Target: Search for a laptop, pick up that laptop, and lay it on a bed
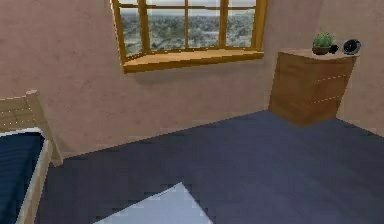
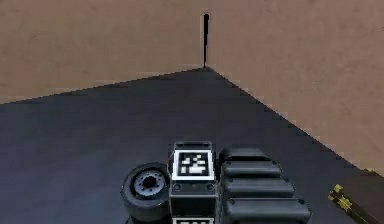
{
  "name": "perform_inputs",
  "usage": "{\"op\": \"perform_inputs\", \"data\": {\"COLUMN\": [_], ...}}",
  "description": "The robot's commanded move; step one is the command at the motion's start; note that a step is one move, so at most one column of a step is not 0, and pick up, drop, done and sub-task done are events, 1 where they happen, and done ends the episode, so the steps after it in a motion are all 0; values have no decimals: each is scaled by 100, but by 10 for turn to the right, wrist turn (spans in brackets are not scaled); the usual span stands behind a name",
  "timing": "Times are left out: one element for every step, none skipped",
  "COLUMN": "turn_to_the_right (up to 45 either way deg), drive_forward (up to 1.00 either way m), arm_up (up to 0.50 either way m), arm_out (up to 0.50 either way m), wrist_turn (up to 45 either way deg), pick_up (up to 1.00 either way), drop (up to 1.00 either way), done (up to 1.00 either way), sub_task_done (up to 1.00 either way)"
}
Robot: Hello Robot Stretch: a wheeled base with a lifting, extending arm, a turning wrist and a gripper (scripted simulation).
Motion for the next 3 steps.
{"op": "perform_inputs", "data": {"turn_to_the_right": [-210,-30,0], "drive_forward": [0,0,100], "arm_up": [0,0,0], "arm_out": [0,0,0], "wrist_turn": [0,0,0], "pick_up": [0,0,0], "drop": [0,0,0], "done": [0,0,0], "sub_task_done": [0,0,0]}}
